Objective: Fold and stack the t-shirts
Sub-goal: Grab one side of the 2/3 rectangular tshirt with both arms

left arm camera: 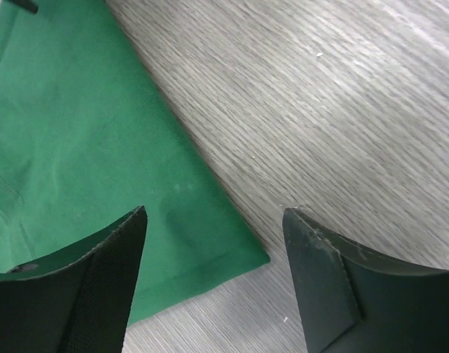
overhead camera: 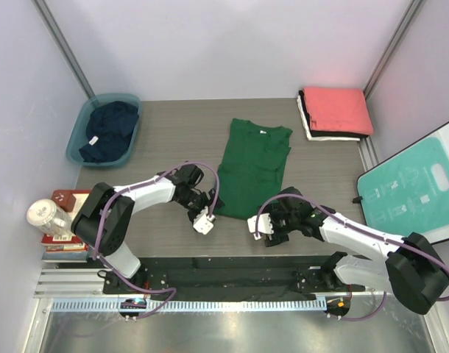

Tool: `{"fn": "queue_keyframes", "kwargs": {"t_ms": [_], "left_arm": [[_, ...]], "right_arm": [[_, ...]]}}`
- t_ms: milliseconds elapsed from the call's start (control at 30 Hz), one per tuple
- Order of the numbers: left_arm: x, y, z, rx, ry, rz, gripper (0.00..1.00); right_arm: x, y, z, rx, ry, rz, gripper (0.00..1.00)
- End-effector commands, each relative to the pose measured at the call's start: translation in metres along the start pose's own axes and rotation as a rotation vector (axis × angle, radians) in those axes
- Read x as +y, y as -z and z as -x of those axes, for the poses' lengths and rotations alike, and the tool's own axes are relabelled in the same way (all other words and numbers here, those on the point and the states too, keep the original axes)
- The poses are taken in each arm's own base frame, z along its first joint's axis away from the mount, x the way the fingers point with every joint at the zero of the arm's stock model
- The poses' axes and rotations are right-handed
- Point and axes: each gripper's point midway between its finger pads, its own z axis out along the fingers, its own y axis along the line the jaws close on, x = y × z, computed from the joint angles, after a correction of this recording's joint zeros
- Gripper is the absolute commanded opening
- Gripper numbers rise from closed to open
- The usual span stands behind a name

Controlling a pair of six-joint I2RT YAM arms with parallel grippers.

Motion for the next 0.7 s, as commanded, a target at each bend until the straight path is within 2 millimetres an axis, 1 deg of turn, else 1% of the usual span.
{"fn": "queue_keyframes", "kwargs": {"t_ms": [0,267,467,567,667], "left_arm": [[-0.006,-0.006,-0.011,0.025,0.017,-0.035,0.73],[-0.01,-0.007,-0.021,0.06,0.057,-0.057,0.68],[-0.013,-0.01,-0.027,0.074,0.075,-0.075,0.64],[-0.011,-0.01,-0.031,0.083,0.081,-0.075,0.63],[-0.01,-0.01,-0.033,0.091,0.08,-0.079,0.63]], "right_arm": [[-0.013,-0.007,-0.007,0.031,0.015,-0.06,0.81],[-0.015,-0.012,-0.017,0.069,0.013,-0.069,0.79],[-0.012,-0.012,-0.022,0.082,0.002,-0.065,0.77],[-0.011,-0.01,-0.025,0.091,-0.007,-0.067,0.75],[-0.005,-0.009,-0.03,0.103,-0.018,-0.049,0.71]]}}
